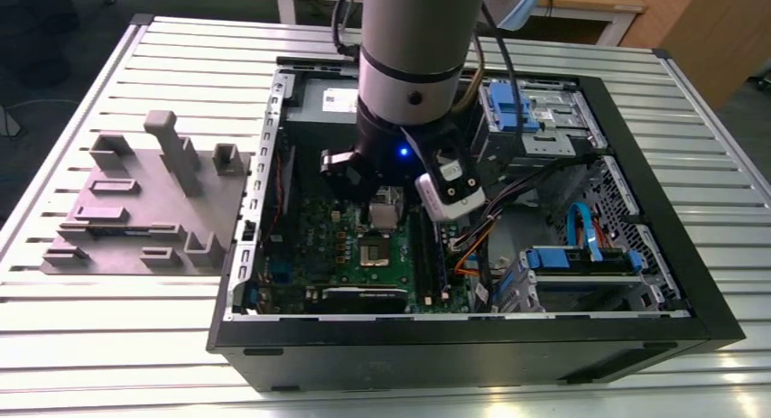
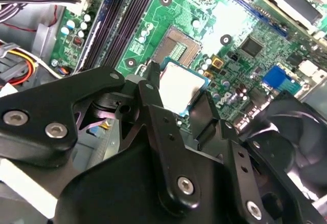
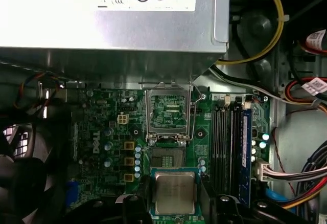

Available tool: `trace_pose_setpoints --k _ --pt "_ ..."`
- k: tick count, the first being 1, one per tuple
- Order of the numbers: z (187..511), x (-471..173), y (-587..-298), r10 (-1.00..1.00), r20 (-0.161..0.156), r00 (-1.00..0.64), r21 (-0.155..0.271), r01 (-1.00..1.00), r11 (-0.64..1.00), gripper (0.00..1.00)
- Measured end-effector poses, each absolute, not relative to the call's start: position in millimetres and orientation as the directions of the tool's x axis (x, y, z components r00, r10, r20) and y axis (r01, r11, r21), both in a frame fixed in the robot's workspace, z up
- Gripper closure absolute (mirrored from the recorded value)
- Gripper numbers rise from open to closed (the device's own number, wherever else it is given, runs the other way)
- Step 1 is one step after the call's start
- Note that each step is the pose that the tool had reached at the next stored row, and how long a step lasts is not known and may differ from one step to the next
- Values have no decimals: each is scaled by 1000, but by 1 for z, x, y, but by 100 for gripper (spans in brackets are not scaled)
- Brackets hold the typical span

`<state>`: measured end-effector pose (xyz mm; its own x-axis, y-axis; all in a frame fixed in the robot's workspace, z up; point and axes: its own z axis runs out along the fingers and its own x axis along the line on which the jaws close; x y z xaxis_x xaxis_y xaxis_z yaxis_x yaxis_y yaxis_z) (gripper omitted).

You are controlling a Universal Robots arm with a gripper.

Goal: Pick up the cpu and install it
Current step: 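Place the cpu into insertion slot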

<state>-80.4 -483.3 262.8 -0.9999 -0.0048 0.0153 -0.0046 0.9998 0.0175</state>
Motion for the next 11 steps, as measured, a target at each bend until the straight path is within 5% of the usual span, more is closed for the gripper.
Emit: trace_pose_setpoints --k 11 --pt "243 -80 -485 -5 15 -1000 18 -5 1000 53"
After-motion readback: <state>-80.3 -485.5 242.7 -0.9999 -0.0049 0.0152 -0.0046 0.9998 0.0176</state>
